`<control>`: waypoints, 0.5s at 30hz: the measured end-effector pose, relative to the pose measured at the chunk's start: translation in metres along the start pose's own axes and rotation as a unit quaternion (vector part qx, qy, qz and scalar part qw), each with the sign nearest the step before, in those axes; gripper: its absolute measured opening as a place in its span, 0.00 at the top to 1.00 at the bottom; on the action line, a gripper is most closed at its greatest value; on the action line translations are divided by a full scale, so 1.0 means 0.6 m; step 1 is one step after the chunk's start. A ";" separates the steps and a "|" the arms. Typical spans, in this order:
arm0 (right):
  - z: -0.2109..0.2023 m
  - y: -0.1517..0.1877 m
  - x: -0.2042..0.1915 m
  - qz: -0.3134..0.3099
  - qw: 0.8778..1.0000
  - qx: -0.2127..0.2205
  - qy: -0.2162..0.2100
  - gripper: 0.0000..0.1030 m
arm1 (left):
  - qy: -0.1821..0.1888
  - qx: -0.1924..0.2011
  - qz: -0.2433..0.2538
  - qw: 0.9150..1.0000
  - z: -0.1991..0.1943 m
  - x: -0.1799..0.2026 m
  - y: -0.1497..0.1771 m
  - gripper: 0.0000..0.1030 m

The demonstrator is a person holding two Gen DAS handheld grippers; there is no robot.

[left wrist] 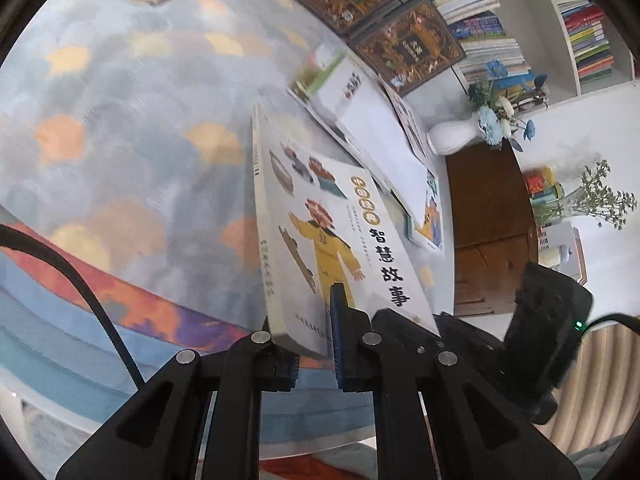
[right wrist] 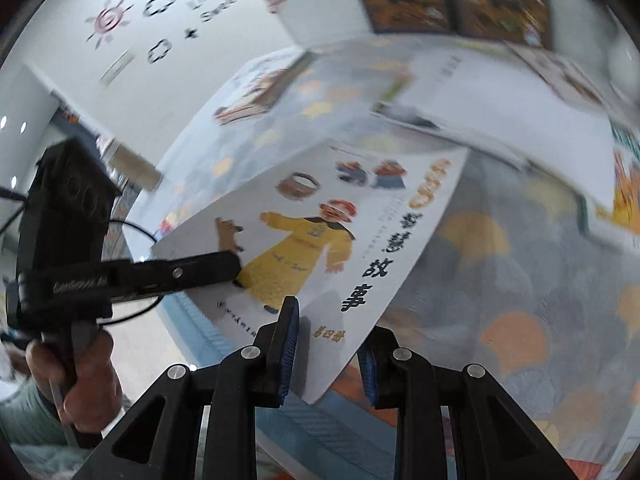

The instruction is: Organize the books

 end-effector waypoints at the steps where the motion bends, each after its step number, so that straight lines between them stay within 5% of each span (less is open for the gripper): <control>1: -0.002 -0.003 -0.012 -0.011 1.000 0.004 0.002 0.75 | 0.000 0.003 0.001 1.000 -0.014 -0.005 -0.002 0.92; 8: 0.008 -0.047 -0.116 -0.065 0.998 0.008 -0.003 0.75 | -0.001 0.023 -0.001 1.000 -0.101 -0.043 -0.020 0.91; 15: 0.038 -0.138 -0.206 -0.076 0.997 0.032 -0.005 0.75 | 0.001 0.047 0.022 0.999 -0.185 -0.056 -0.101 0.91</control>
Point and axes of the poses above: each gripper's, at about its wrist camera, not at the fingertips, and z roughly the way its jaws point, x to its right, y to its underside, the point moved 1 cm from there along z, roughly the way its jaws point, and after that the axes turned 12 degrees about y, right-handed, at the moved point
